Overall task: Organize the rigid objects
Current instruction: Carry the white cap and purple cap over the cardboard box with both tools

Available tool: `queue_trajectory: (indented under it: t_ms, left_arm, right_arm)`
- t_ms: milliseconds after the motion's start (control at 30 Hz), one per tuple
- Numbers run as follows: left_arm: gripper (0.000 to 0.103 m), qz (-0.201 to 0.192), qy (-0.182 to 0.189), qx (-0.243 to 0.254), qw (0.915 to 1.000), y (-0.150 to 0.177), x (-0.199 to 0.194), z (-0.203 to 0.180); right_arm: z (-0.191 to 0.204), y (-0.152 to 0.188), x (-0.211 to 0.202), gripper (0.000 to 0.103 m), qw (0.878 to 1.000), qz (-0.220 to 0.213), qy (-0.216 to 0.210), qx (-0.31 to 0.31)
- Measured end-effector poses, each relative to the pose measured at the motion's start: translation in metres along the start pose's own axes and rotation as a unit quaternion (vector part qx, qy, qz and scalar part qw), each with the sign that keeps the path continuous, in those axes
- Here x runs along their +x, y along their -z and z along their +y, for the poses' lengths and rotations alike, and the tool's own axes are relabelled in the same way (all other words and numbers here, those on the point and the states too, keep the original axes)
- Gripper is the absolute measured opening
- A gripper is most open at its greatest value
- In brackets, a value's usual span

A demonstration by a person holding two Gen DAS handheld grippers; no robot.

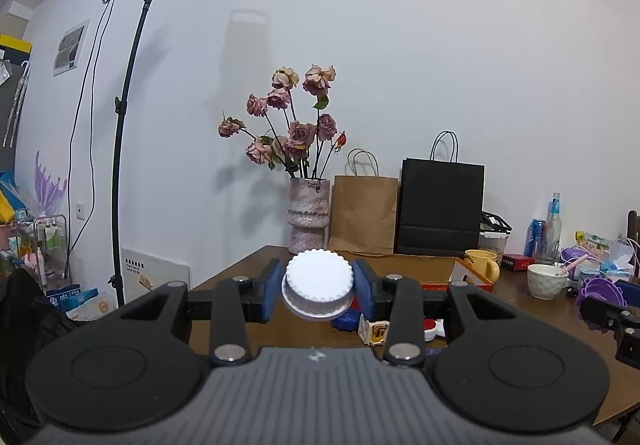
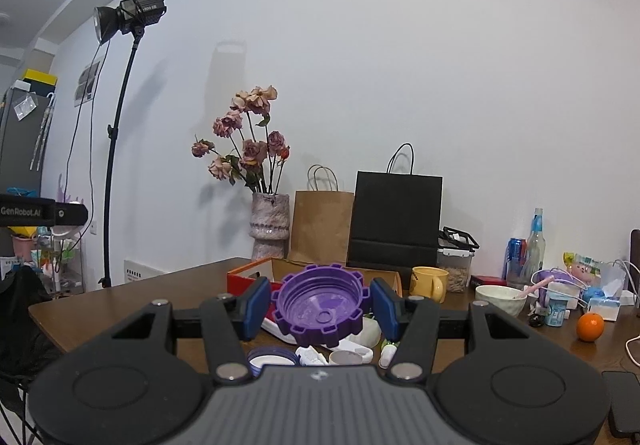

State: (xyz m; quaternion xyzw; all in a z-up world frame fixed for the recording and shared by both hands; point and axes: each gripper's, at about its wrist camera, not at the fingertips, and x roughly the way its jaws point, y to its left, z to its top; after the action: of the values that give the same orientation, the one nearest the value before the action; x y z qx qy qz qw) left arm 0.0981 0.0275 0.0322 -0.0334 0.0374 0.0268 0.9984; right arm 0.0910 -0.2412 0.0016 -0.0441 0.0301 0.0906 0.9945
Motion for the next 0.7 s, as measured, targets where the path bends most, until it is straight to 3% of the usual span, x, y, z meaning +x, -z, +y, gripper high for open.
queue_trajectory:
  t_ms: [333, 567, 700]
  left_arm:
    - [0.039, 0.021, -0.007, 0.002, 0.9998, 0.007, 0.038, 0.002]
    - [0.039, 0.03, 0.032, -0.003, 0.999, -0.017, 0.111, 0.0]
    - [0.039, 0.028, 0.045, 0.028, 0.9982, -0.032, 0.162, -0.016]
  right_arm:
    - [-0.014, 0.006, 0.046, 0.054, 0.999, 0.03, -0.004, 0.02]
    - [-0.041, -0.022, 0.118, 0.054, 0.996, 0.057, -0.038, 0.053]
    - [-0.052, -0.042, 0.163, 0.054, 0.996, 0.068, -0.049, 0.038]
